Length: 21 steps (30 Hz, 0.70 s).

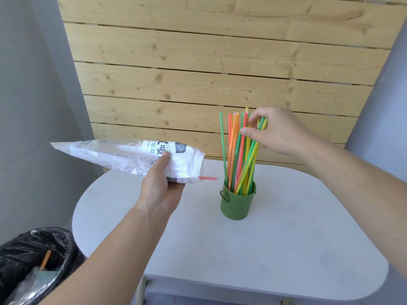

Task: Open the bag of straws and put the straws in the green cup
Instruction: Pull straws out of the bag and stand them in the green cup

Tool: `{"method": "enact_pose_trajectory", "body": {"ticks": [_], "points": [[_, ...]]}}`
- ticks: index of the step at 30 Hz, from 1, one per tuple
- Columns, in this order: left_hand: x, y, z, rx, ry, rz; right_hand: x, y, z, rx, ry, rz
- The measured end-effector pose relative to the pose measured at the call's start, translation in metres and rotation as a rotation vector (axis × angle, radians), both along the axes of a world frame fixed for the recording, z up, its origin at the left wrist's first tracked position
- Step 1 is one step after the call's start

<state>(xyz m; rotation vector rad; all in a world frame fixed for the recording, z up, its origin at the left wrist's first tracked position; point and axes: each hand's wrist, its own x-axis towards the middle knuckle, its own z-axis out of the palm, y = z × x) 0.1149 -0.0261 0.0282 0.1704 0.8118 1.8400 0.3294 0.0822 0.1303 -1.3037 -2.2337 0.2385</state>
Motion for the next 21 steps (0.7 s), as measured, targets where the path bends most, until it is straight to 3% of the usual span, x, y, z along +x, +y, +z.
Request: {"method": "enact_pose_trajectory", "body": {"ticks": [6, 18, 21], "points": [[0.000, 0.000, 0.000, 0.013, 0.004, -0.002, 0.000, -0.001, 0.003, 0.033, 0.111, 0.019], [-0.001, -0.001, 0.001, 0.019, -0.008, 0.002, -0.019, -0.007, -0.002, 0.147, -0.265, -0.068], [-0.002, -0.002, 0.002, 0.029, -0.005, 0.000, -0.026, -0.008, -0.002, 0.169, -0.253, -0.101]]}}
